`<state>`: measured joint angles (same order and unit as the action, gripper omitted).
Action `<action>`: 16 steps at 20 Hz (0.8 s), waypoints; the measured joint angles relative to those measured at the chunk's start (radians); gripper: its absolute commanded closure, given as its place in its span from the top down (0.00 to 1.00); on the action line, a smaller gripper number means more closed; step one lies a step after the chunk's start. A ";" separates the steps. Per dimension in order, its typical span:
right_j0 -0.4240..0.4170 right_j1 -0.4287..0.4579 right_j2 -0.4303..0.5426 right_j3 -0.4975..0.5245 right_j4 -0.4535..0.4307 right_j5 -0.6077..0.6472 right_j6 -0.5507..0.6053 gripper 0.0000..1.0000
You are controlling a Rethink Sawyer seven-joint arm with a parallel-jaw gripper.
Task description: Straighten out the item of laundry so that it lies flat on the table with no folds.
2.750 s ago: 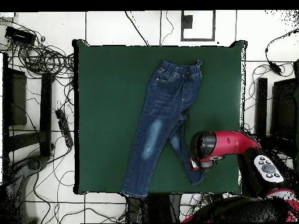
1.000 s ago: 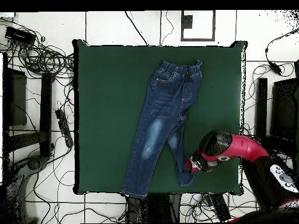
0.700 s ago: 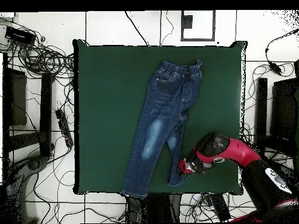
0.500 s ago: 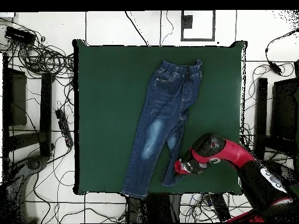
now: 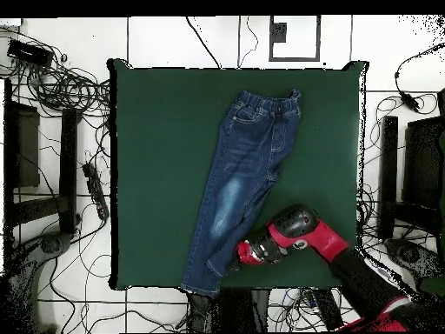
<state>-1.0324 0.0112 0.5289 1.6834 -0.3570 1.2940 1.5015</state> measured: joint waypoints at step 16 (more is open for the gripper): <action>-0.176 0.114 0.136 0.124 0.002 -0.033 0.000 0.00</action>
<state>-1.2087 0.1249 0.6644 1.8071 -0.3550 1.2612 1.5015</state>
